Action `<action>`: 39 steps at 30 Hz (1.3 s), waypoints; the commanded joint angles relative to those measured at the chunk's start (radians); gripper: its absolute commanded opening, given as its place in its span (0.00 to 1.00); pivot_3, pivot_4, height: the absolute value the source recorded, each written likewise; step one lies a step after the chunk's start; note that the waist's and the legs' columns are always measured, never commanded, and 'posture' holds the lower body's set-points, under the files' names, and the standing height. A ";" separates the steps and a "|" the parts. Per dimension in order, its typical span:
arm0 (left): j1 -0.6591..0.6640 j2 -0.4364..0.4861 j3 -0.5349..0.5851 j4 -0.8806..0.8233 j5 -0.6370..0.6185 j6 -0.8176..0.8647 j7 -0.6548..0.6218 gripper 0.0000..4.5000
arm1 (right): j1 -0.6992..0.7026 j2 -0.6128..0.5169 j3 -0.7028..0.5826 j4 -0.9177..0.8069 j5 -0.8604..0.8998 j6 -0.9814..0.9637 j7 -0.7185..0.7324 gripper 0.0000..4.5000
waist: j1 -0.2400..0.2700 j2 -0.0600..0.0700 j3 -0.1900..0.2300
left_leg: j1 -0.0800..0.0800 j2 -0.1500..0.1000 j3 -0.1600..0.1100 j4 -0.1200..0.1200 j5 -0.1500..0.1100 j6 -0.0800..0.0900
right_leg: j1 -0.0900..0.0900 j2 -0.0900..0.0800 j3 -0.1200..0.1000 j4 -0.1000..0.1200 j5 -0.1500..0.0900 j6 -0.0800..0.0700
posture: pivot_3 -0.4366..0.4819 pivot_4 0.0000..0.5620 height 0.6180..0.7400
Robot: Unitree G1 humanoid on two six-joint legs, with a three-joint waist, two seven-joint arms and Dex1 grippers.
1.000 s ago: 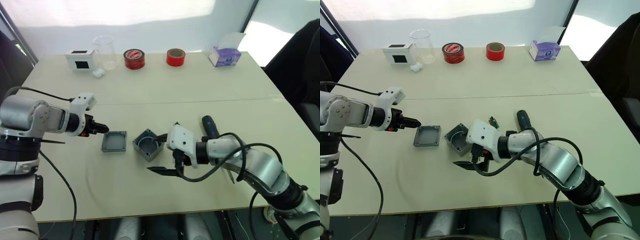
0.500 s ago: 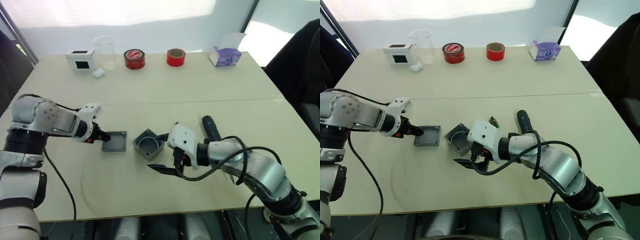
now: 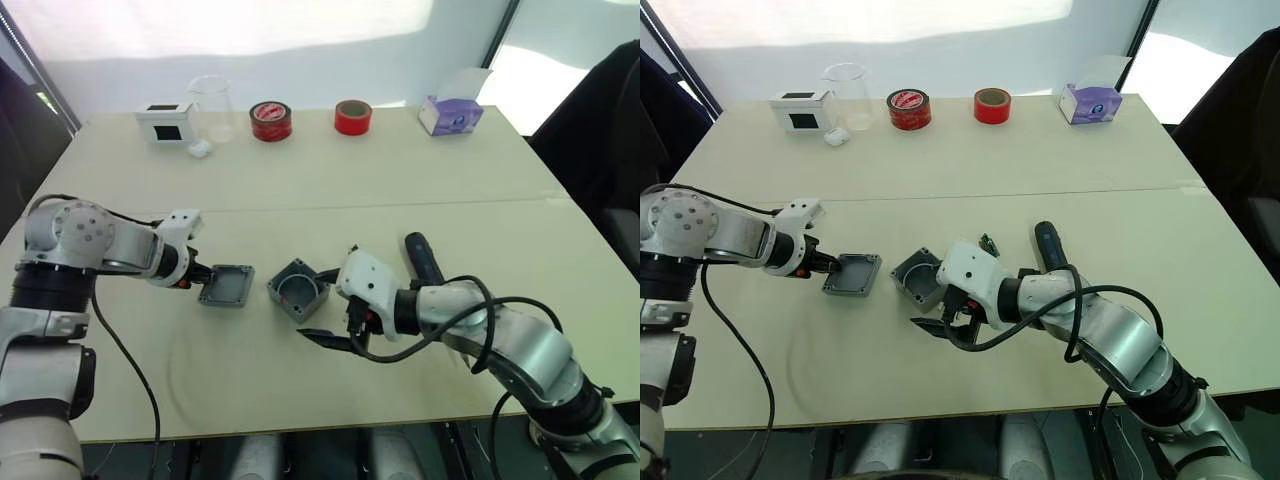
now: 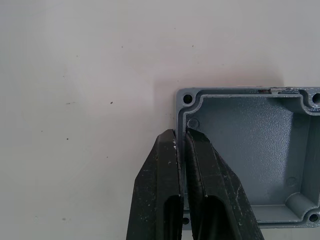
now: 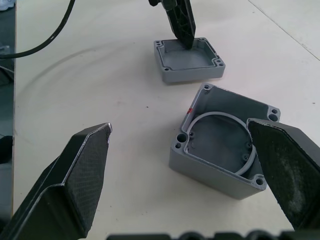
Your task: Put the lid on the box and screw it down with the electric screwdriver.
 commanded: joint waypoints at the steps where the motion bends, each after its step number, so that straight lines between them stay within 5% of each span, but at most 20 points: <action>1: 0.031 -0.037 0.019 -0.046 0.021 0.015 0.035 0.01 | -0.019 0.014 -0.080 -0.004 0.022 0.011 -0.001 1.00 | 0.005 0.000 0.000 | 0.000 0.000 0.000 0.000 0.000 0.000 | 0.000 0.000 0.000 0.000 0.000 0.000 | 0.48 0.27 1.00; 5: -0.009 -0.028 0.078 -0.093 0.149 -0.042 -0.023 0.01 | -0.030 0.116 -0.269 0.054 0.176 0.077 -0.030 1.00 | 0.016 0.000 0.000 | 0.000 0.000 0.000 0.000 0.000 -0.001 | 0.000 0.000 0.000 0.000 0.001 -0.001 | 0.48 0.27 1.00; 10: -0.016 0.016 0.087 -0.173 0.349 -0.456 -0.307 0.01 | -0.144 0.263 -0.481 0.216 0.321 0.135 -0.145 1.00 | 0.012 -0.001 0.001 | -0.001 0.000 0.001 -0.001 0.001 -0.002 | -0.002 0.001 0.000 0.000 0.001 -0.002 | 0.48 0.27 1.00; 12: 0.000 -0.049 0.139 -0.239 0.405 -0.695 -0.390 0.01 | -0.244 0.316 -0.502 0.345 0.318 0.149 -0.193 1.00 | 0.015 -0.001 0.001 | -0.001 0.001 0.001 -0.002 0.001 -0.003 | -0.003 0.001 0.000 -0.001 0.001 -0.002 | 0.48 0.27 1.00; 17: 0.020 -0.224 0.168 -0.282 0.471 -0.905 -0.456 0.01 | -0.419 0.385 -0.531 0.578 0.295 0.168 -0.266 1.00 | 0.015 -0.001 0.001 | -0.003 0.001 0.002 -0.003 0.002 -0.004 | -0.004 0.000 0.000 -0.002 0.003 -0.005 | 0.48 0.27 1.00; 23: 0.009 -0.332 0.148 -0.273 0.550 -0.981 -0.511 0.01 | -0.472 0.369 -0.512 0.676 0.271 0.149 -0.241 1.00 | 0.001 -0.001 0.001 | -0.003 0.000 0.003 -0.004 0.002 -0.003 | -0.004 0.002 0.000 -0.001 0.003 -0.005 | 0.48 0.27 1.00; 36: -0.002 -0.380 0.161 -0.264 0.603 -0.963 -0.581 0.01 | -0.477 0.369 -0.539 0.666 0.277 0.168 -0.267 1.00 | -0.009 -0.001 0.001 | -0.003 0.002 0.002 -0.004 0.001 -0.002 | -0.004 0.002 0.000 -0.001 0.003 -0.004 | 0.48 0.27 1.00; 39: -0.009 -0.388 0.162 -0.256 0.610 -0.960 -0.587 0.00 | -0.476 0.372 -0.540 0.664 0.275 0.165 -0.276 0.86 | -0.009 -0.001 0.001 | -0.003 0.001 0.002 -0.003 0.001 -0.001 | -0.004 0.002 0.000 -0.001 0.003 -0.004 | 0.48 0.27 1.00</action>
